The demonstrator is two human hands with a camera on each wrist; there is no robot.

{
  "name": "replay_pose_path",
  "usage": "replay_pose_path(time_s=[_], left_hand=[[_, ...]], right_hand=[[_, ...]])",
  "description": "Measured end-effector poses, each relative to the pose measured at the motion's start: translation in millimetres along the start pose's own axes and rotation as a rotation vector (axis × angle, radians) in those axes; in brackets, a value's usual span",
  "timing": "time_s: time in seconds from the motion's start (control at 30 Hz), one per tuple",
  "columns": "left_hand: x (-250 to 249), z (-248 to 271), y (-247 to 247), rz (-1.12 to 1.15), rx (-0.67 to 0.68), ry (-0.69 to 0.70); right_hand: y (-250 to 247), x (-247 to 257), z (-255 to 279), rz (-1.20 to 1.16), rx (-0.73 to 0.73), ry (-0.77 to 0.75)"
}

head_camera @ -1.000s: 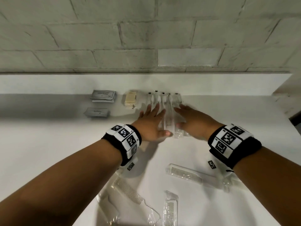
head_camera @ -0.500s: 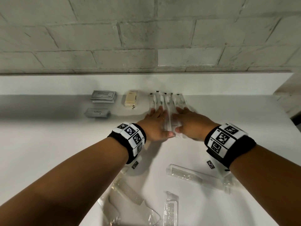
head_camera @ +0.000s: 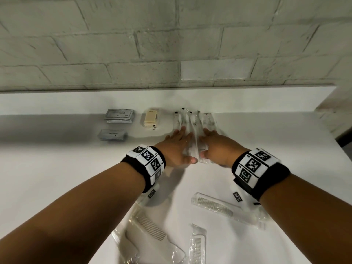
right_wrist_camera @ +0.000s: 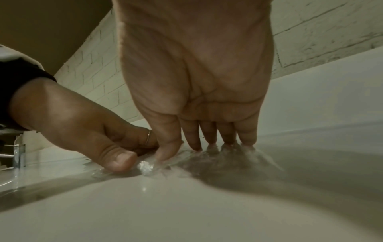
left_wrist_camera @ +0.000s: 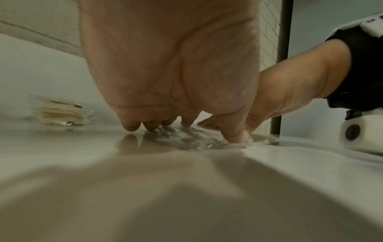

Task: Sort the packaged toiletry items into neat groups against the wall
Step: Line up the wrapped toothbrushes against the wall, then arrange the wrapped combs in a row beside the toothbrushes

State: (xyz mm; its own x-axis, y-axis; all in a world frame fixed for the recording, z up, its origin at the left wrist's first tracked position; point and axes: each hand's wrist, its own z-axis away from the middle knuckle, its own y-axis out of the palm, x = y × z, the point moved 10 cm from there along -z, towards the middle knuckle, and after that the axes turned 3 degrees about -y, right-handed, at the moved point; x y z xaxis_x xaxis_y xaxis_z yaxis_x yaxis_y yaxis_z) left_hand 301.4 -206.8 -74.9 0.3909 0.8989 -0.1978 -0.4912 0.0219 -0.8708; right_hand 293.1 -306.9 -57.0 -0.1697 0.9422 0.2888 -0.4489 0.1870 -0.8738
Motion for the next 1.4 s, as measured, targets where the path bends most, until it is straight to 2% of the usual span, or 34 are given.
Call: replay_pose_path(time_s=[0.33,0.47,0.6,0.73,0.8,0.9,0.97,1.03,1.1,1.17,1.27,1.33,1.4], left_hand=[[8.7,0.7,-3.1,0.033,-0.001,-0.015],[11.4,7.8,-11.4,0.03,-0.051,-0.02],[10.4,42.0,-29.2,0.086,-0.153,-0.012],[11.0,97.6,-29.0,0.177,-0.189,-0.009],[7.5,130.1,-17.0,0.207,-0.137,0.008],[3.3,170.6,28.4,0.004,0.08,0.023],[4.1,180.0,49.9,-0.102,0.128,0.044],[1.3,180.5,58.2,-0.132,0.054,0.073],[1.5,177.5,58.5,-0.074,-0.009,0.045],[3.1,174.5,61.5,-0.058,-0.015,-0.007],[-4.4,172.9,61.7,-0.217,-0.039,-0.001],[-5.0,177.3,51.1,-0.216,-0.149,0.015],[6.1,190.2,29.6,-0.075,-0.275,-0.007]], right_hand=[[-7.2,6.6,-1.4,0.044,0.008,0.029],[-20.8,6.5,14.6,-0.026,-0.045,0.037],[-31.1,12.6,52.7,-0.132,-0.071,0.054],[-19.7,17.5,108.6,-0.329,-0.014,0.102],[-4.4,18.3,133.4,-0.352,0.023,0.131],[24.4,18.0,155.9,-0.123,0.061,0.179],[38.2,11.9,162.1,0.023,0.068,0.246],[49.3,9.0,166.7,0.131,0.058,0.277],[60.2,11.2,169.9,0.178,0.034,0.271],[68.5,13.9,173.9,0.142,0.022,0.286],[75.7,9.5,179.1,0.089,0.05,0.356],[80.9,5.5,183.1,0.067,0.097,0.372],[86.9,1.5,189.2,0.023,0.135,0.385]])
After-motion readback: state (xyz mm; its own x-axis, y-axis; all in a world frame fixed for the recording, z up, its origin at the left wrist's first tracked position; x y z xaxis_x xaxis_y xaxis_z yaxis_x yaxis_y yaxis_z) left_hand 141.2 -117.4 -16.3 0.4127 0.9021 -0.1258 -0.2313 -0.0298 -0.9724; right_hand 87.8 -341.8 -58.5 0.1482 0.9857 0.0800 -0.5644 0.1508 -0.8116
